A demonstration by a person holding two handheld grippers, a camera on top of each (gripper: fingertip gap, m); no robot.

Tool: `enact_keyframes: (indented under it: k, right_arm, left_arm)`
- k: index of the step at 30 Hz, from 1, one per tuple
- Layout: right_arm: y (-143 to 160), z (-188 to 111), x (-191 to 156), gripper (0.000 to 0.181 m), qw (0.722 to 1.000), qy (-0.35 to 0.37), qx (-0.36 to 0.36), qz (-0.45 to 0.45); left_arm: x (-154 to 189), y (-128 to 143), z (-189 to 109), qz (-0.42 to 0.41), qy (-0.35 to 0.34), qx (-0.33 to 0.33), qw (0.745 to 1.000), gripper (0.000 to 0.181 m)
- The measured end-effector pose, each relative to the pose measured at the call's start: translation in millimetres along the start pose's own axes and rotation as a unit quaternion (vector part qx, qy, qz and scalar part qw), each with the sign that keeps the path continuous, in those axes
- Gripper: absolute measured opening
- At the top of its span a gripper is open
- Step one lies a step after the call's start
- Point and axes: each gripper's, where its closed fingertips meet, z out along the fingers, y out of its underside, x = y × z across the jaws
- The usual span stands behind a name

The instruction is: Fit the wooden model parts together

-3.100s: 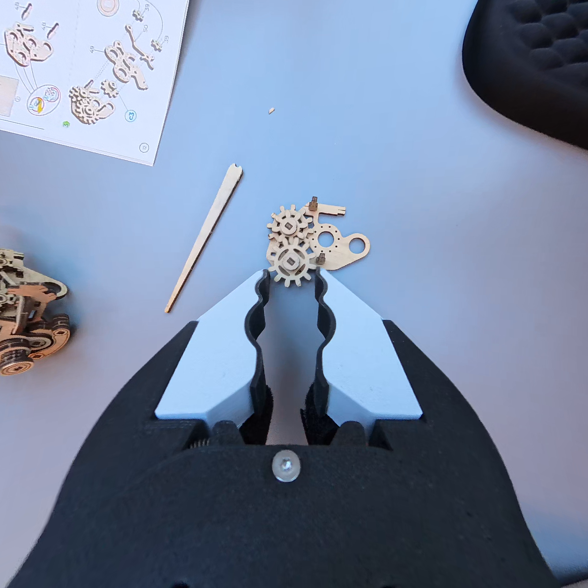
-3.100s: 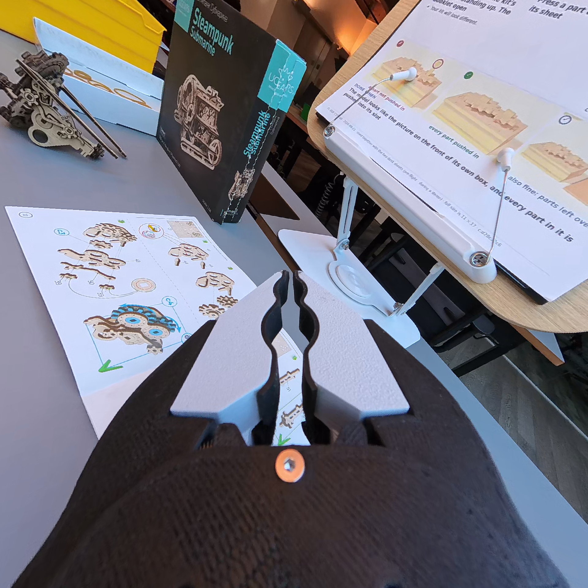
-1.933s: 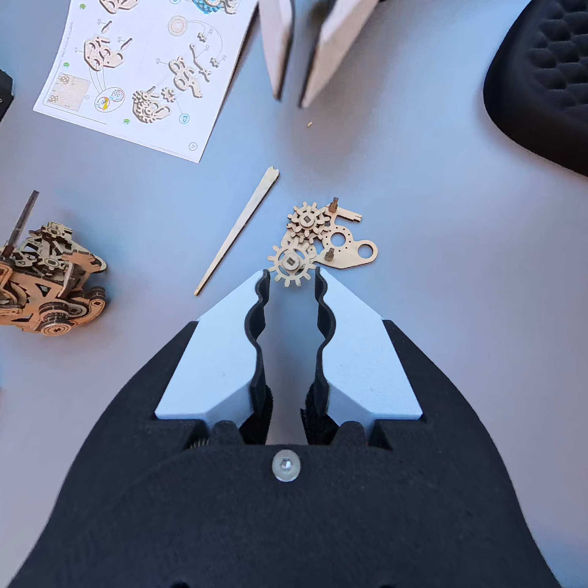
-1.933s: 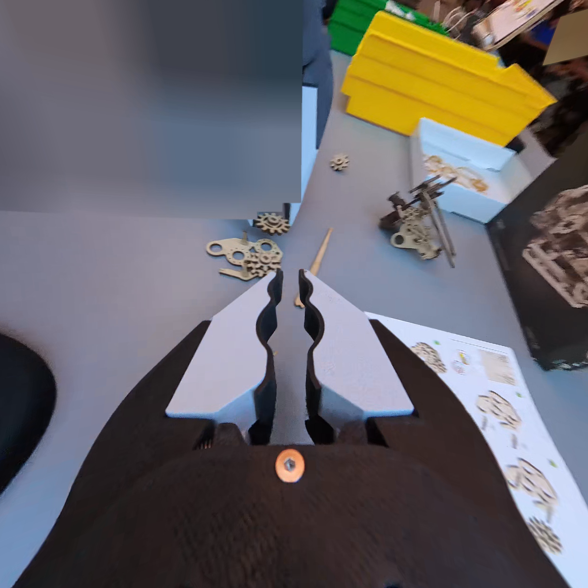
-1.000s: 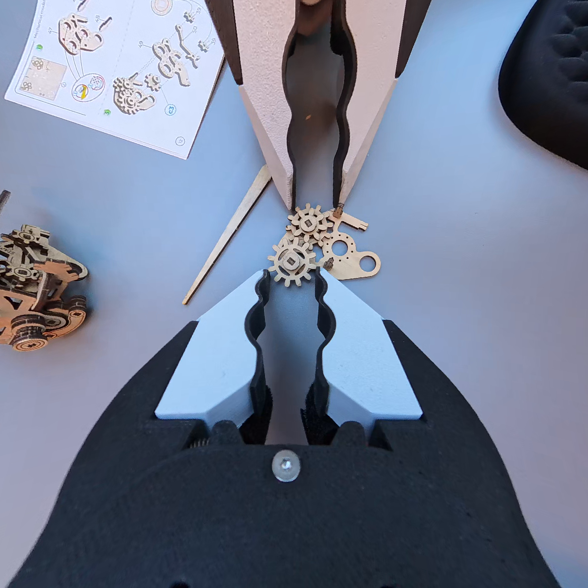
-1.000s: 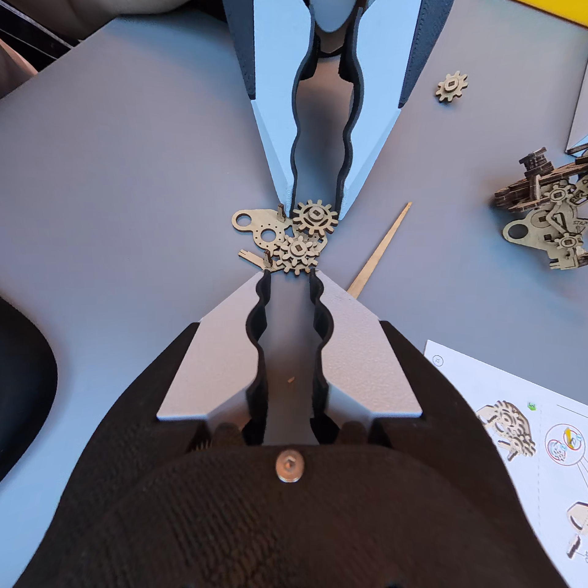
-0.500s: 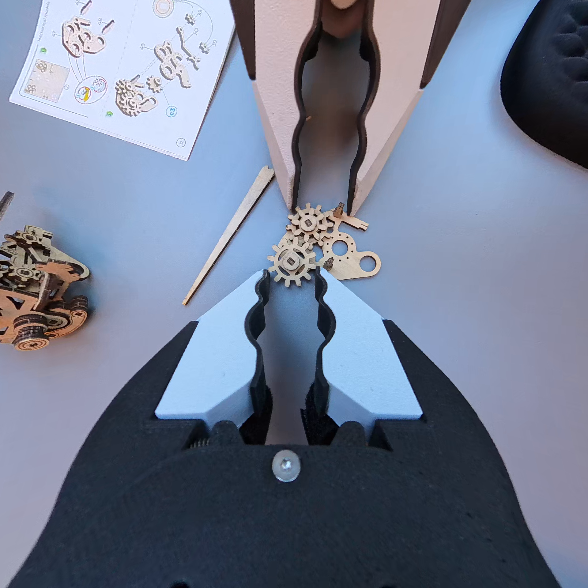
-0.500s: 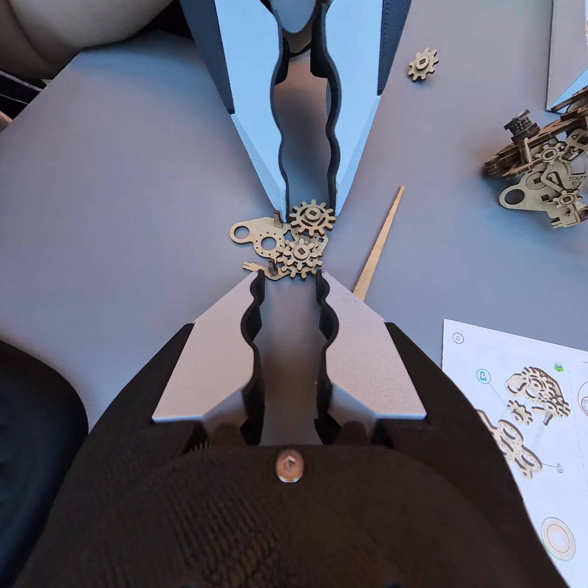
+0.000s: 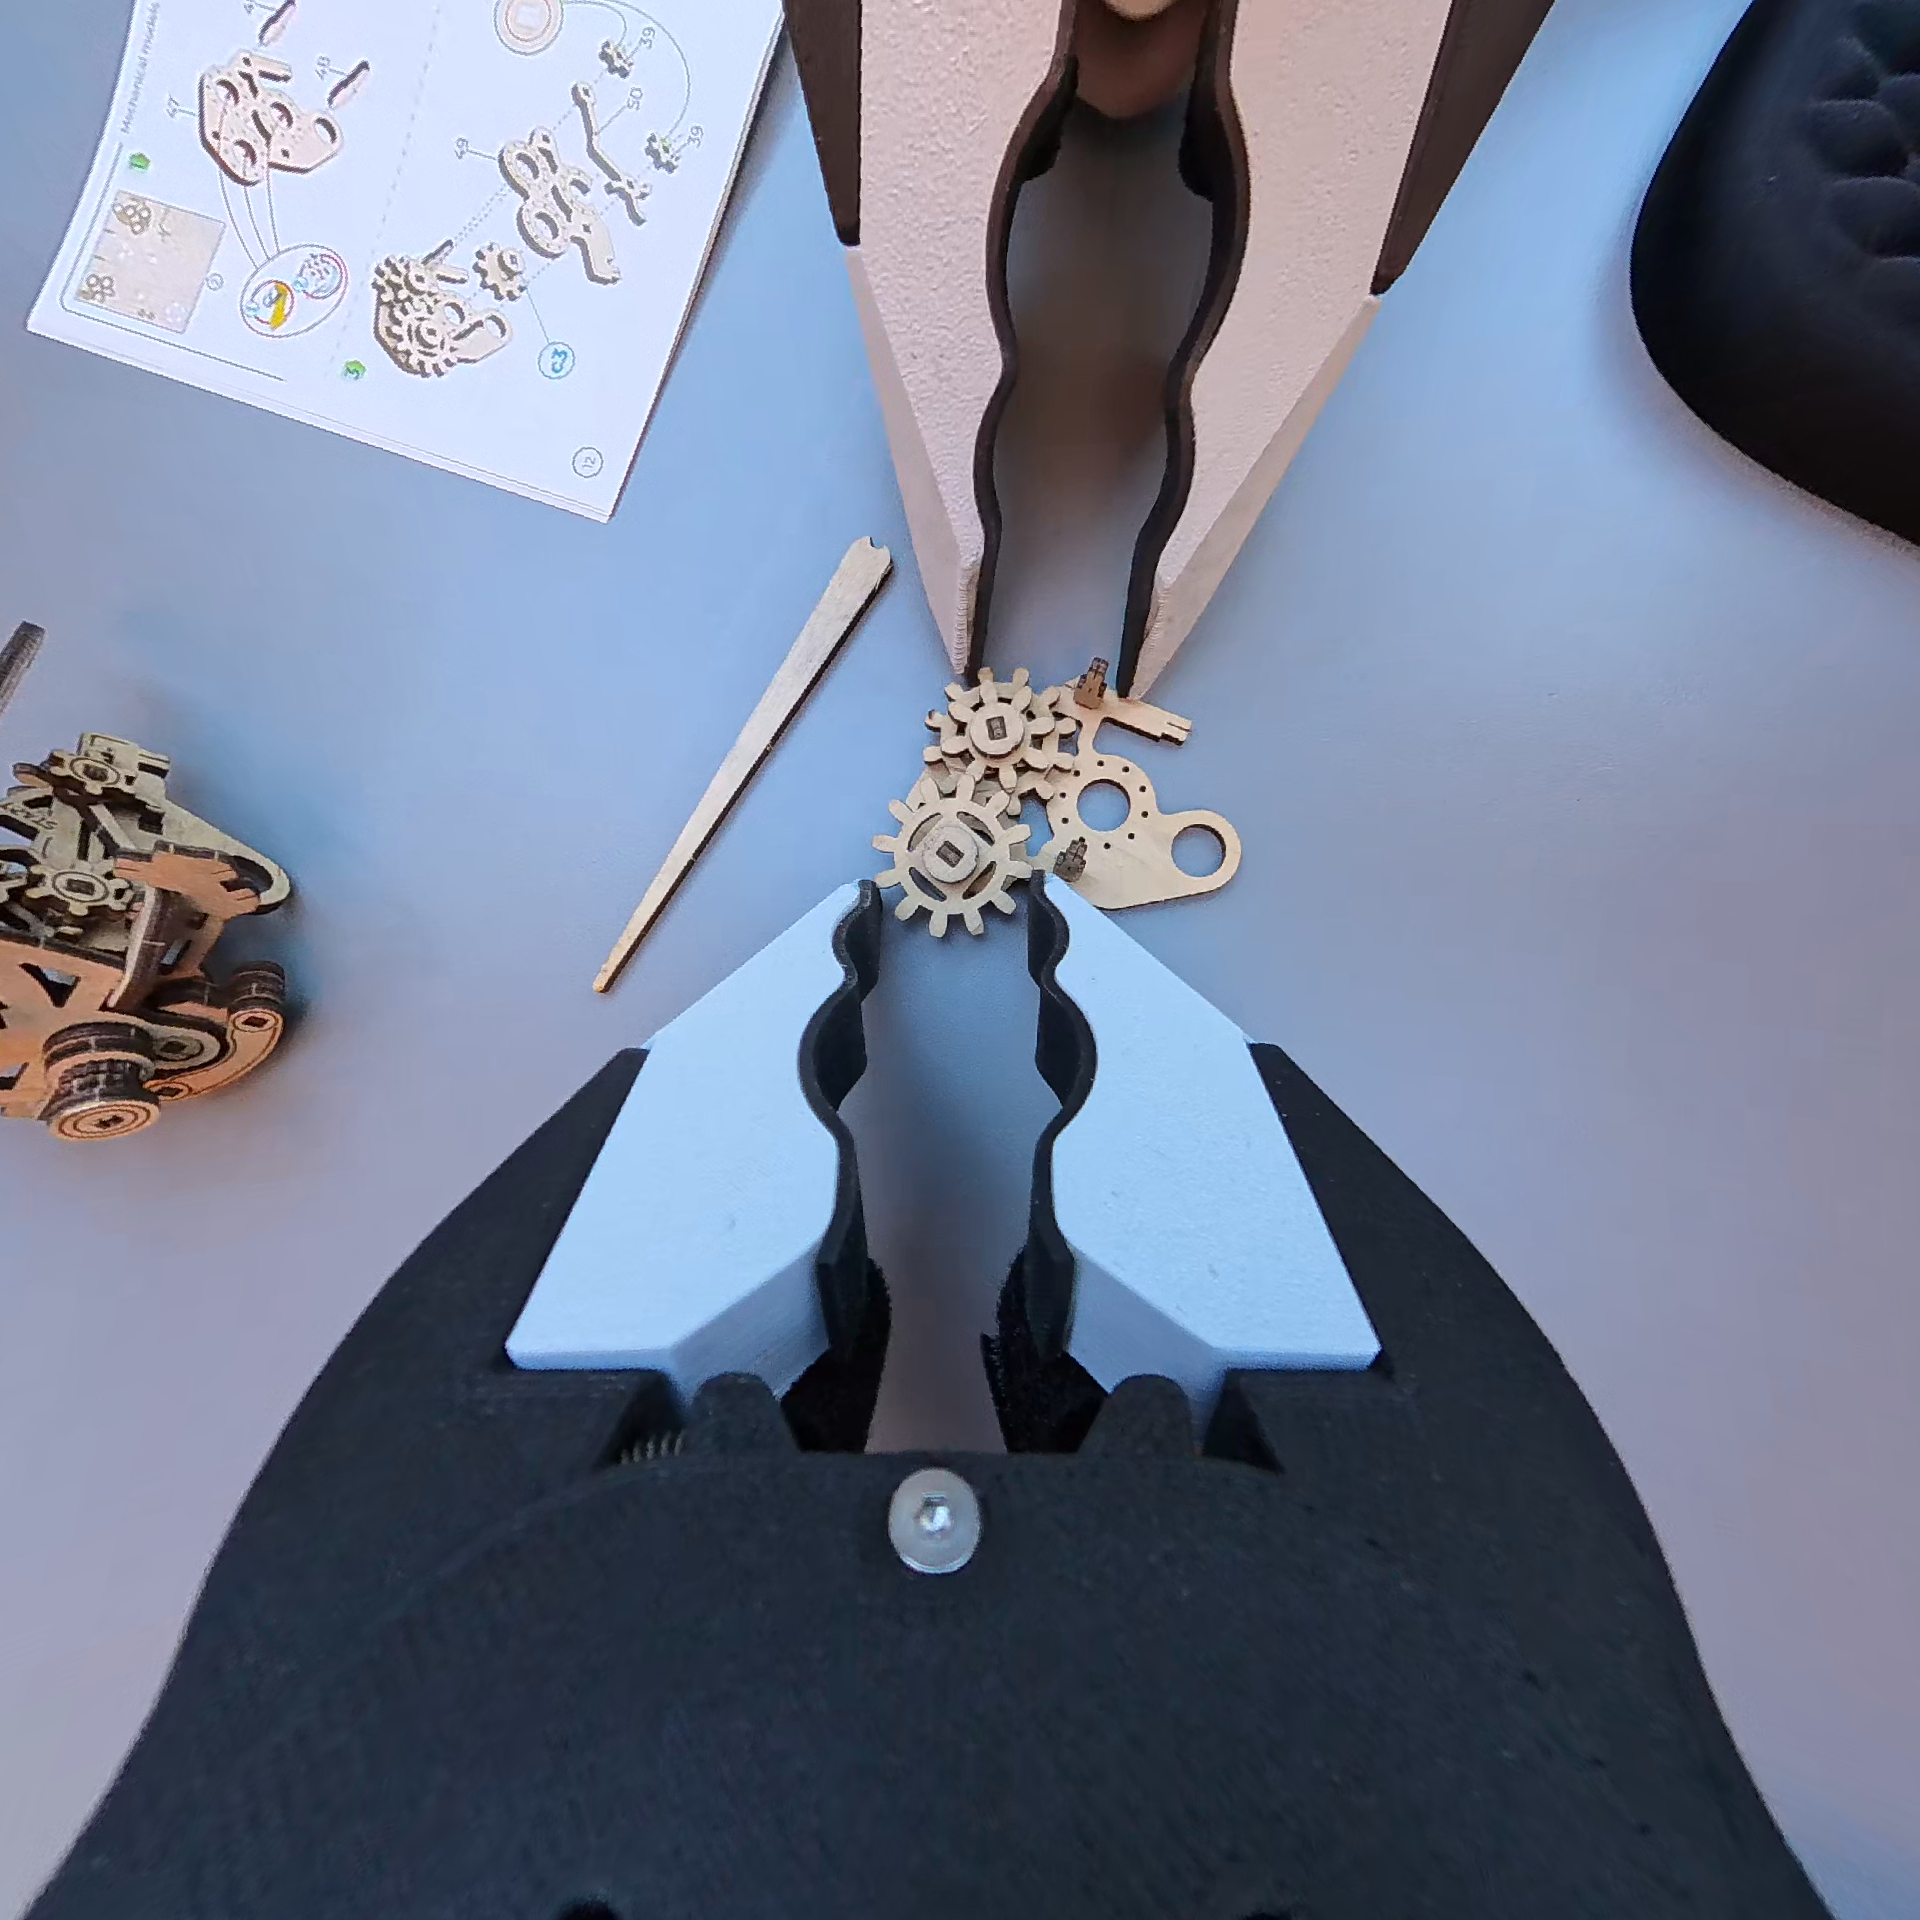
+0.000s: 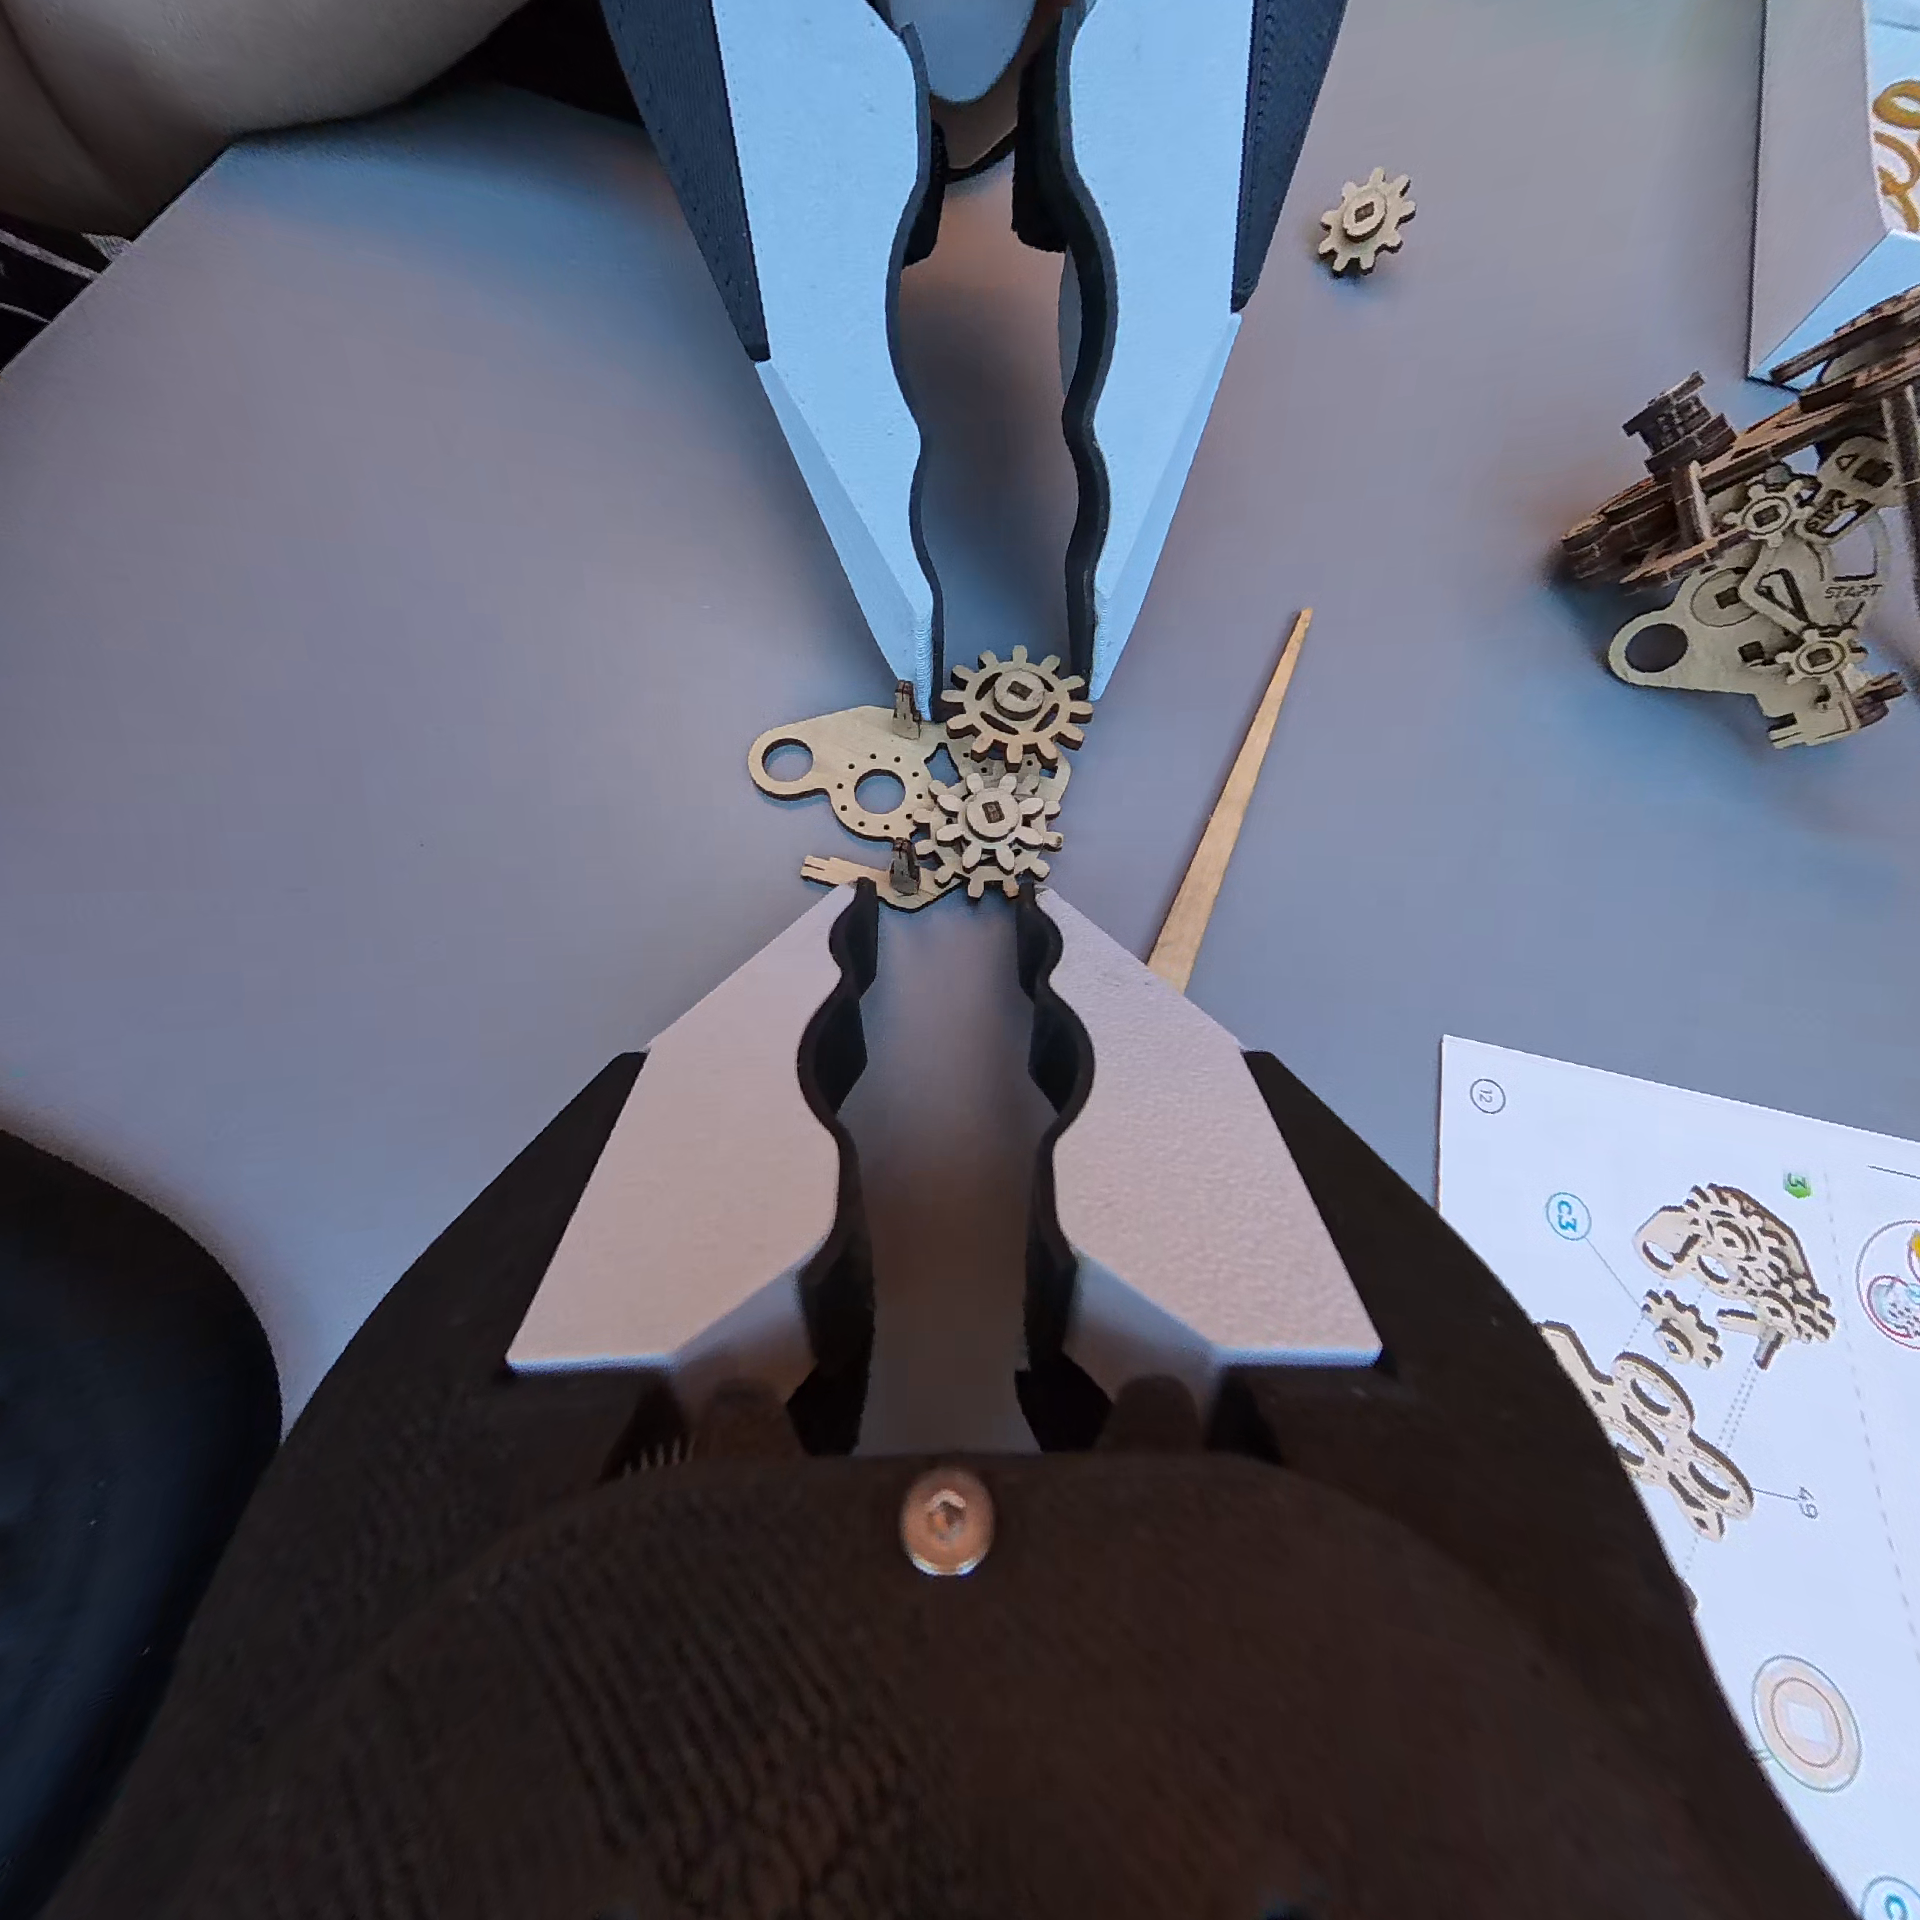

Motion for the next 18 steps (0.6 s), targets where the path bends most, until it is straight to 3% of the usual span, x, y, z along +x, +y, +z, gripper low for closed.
enact_keyframes:
  k: [7,18]
  right_arm:
    - [-2.6,-1.6,0.8,0.035,1.000,0.001,0.009,-0.004]
    - [-17.4,-12.9,13.7,0.035,0.997,-0.011,0.072,0.020]
  left_arm:
    - [-0.9,0.8,-0.3,0.011,-0.008,-0.002,1.000,0.027]
    - [-0.4,1.9,-0.8,0.022,-0.002,-0.026,0.999,0.027]
